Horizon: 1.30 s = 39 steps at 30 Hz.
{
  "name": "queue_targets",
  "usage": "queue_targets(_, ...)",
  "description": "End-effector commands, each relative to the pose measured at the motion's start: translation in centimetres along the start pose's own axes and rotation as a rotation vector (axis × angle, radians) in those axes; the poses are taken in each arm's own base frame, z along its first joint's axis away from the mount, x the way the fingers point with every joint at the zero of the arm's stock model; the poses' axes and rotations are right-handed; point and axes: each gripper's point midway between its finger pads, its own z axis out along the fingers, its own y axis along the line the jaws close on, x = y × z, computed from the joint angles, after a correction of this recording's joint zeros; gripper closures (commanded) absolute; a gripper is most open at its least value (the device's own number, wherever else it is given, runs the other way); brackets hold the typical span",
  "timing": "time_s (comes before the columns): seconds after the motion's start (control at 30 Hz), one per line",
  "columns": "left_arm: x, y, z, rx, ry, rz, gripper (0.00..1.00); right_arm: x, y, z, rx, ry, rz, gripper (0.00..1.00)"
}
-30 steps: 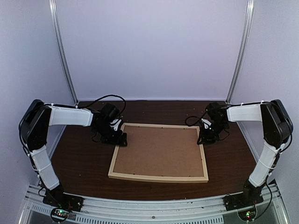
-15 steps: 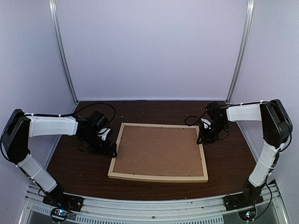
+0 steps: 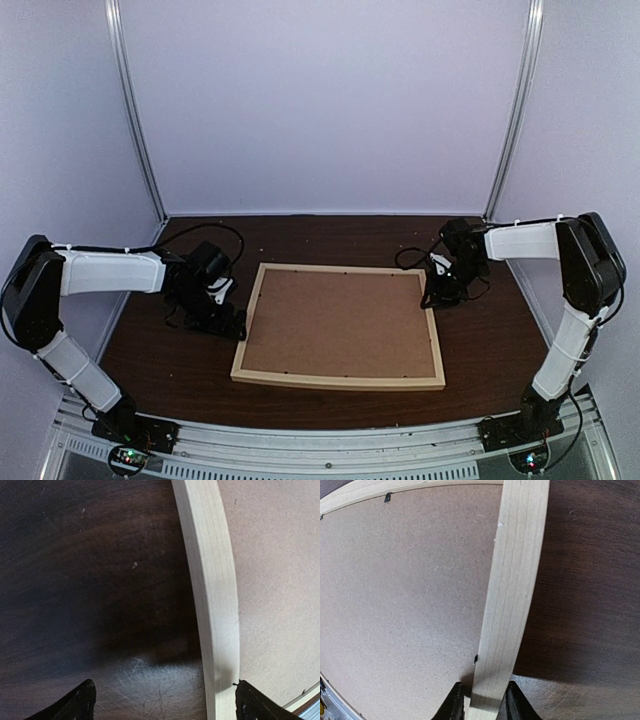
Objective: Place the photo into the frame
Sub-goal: Press the fastener onto the backboard.
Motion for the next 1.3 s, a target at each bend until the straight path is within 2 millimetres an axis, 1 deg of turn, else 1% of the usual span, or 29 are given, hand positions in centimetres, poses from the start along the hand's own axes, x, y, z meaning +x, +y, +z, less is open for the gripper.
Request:
queue_targets(0.0, 0.4, 0.5, 0.3, -0.032, 0.015, -0.011, 0.03, 0.6, -0.7, 2.0, 0.031, 0.025, -0.019, 0.73)
queue_targets(0.23, 0.9, 0.1, 0.5, -0.002, 0.034, -0.004, 0.03, 0.7, -0.8, 2.1, 0.032, 0.025, -0.016, 0.73)
queue_targets(0.43, 1.3, -0.3, 1.2, 0.029, 0.051, -0.008, 0.04, 0.6, -0.7, 2.2, 0.029, 0.025, -0.015, 0.73)
queue_targets(0.9, 1.3, -0.4, 1.9, 0.027, 0.062, -0.025, 0.04, 0.8, -0.7, 2.3, 0.026, 0.025, -0.014, 0.73)
queue_targets(1.0, 1.0, -0.5, 1.4, 0.034, 0.044, -0.025, 0.04, 0.9, -0.8, 2.4, 0.027, 0.028, -0.013, 0.73)
queue_targets(1.17, -0.4, -0.4, -0.7, 0.02, -0.033, -0.021, 0.04, 0.8, -0.8, 2.5, 0.028, 0.029, -0.014, 0.73)
queue_targets(1.27, -0.8, -0.2, -1.7, 0.007, -0.059, -0.019, 0.04, 0.8, -0.8, 2.6, 0.026, 0.03, -0.013, 0.73)
